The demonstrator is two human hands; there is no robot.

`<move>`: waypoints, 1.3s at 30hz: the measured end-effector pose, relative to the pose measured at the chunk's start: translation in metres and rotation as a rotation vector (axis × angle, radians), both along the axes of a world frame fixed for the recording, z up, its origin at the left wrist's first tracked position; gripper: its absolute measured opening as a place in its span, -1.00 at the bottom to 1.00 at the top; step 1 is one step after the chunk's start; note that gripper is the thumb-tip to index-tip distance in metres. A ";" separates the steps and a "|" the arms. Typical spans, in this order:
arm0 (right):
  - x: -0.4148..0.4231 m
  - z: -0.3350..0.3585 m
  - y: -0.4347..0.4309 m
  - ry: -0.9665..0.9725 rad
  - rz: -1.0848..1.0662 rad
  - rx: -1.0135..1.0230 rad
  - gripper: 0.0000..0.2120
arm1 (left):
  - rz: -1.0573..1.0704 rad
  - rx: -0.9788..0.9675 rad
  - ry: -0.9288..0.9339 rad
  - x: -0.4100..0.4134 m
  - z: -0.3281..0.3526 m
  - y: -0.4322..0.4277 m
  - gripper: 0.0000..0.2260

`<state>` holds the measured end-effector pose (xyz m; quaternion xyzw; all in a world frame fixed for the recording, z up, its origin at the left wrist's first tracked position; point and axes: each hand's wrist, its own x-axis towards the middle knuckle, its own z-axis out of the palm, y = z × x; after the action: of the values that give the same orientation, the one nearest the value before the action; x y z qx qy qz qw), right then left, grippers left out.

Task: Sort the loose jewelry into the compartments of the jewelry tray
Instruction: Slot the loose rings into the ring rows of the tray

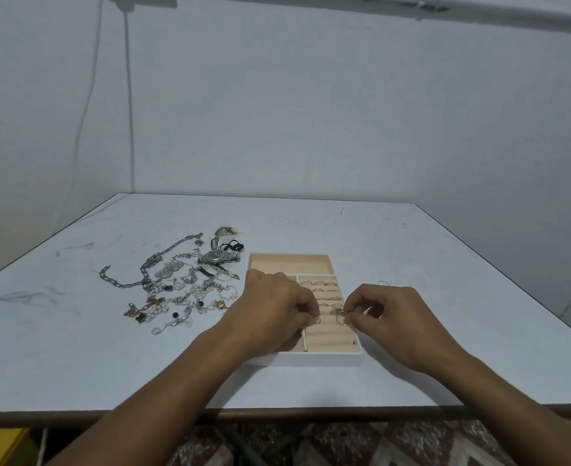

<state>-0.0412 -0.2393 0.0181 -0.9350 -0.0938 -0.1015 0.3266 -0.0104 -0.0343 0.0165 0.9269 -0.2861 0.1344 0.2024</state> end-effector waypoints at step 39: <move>0.002 -0.010 0.001 -0.162 0.039 -0.247 -0.92 | -0.089 -0.054 -0.064 -0.009 -0.008 0.017 -0.79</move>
<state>-0.0394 -0.2379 0.0085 -0.9549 -0.1497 -0.1579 0.2022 -0.0194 -0.0174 0.0082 0.9027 -0.3296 0.1624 0.2240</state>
